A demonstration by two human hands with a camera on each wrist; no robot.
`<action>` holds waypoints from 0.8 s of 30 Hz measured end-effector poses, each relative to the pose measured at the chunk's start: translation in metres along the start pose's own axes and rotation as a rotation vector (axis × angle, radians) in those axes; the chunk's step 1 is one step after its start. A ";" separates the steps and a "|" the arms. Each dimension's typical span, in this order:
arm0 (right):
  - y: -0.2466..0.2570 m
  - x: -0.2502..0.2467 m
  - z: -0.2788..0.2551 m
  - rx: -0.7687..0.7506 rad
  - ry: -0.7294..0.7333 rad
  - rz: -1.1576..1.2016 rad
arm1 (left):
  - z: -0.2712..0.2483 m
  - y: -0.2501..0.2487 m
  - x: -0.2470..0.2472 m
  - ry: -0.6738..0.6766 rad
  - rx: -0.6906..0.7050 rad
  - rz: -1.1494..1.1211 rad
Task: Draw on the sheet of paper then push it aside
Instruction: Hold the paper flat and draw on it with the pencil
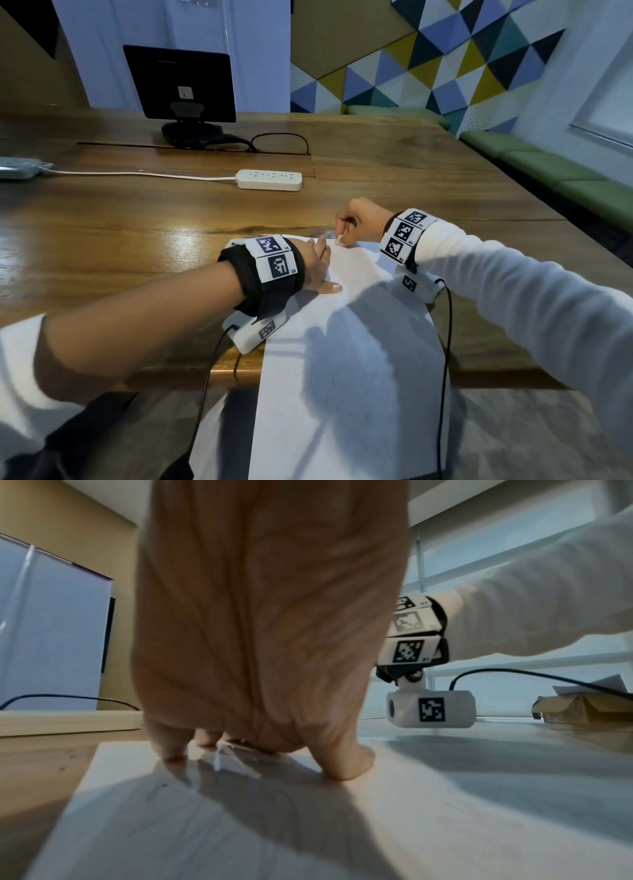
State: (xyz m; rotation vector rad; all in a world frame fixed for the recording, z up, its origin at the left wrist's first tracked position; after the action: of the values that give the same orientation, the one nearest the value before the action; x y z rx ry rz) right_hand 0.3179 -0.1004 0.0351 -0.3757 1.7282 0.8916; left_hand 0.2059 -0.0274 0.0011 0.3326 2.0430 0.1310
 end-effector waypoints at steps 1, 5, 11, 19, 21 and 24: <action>0.000 0.001 -0.001 -0.003 0.018 0.001 | -0.001 0.000 0.000 0.005 -0.001 0.005; -0.006 -0.001 -0.002 0.018 0.087 0.059 | -0.002 0.000 -0.001 0.015 -0.001 0.013; -0.005 0.000 -0.002 0.001 0.198 0.047 | -0.008 -0.001 -0.004 0.037 0.039 0.050; -0.005 -0.003 -0.002 0.021 0.230 0.043 | -0.008 -0.004 -0.005 0.035 0.052 0.069; -0.005 -0.005 0.000 0.027 0.156 0.024 | -0.010 -0.005 -0.006 0.019 0.073 0.057; -0.010 -0.003 -0.005 0.043 0.160 0.061 | -0.013 -0.005 -0.009 0.007 0.077 0.030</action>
State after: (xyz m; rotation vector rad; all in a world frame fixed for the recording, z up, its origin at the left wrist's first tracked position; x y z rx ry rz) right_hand 0.3219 -0.1107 0.0349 -0.3755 1.9115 0.8860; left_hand 0.1978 -0.0339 0.0133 0.4113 2.0541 0.0716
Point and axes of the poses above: each hand's wrist, its own z-axis towards the middle knuckle, its own x-axis out of the palm, y = z × x, the point moved 4 cm from there along z, towards the middle knuckle, and after that the axes turned 5 degrees about x, right-handed, at the moved point
